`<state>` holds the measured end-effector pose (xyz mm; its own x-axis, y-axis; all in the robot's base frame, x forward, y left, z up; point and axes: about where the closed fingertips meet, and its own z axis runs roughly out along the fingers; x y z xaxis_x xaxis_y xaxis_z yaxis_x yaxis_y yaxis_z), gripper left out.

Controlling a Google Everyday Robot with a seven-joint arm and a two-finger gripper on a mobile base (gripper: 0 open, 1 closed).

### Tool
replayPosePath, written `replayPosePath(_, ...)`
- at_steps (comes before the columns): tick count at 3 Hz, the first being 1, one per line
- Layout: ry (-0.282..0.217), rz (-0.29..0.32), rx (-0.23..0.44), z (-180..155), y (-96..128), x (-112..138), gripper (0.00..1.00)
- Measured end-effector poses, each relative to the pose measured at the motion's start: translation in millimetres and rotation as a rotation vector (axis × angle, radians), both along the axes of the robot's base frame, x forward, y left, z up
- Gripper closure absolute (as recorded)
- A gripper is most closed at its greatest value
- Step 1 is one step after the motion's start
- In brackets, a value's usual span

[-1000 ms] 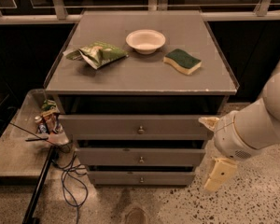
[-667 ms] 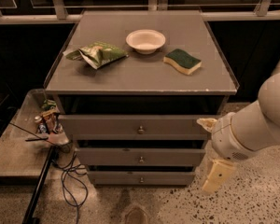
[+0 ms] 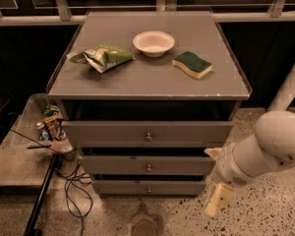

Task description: Open bottom drawer

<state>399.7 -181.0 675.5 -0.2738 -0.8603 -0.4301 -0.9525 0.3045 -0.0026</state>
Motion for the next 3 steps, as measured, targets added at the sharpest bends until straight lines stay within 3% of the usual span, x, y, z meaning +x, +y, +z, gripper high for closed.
replayPosePath(1, 0.023, -0.033, 0.098, -51, -5, -5, 0.00)
replayPosePath(3, -0.057, -0.063, 0.334, -127, -14, -11, 0.00)
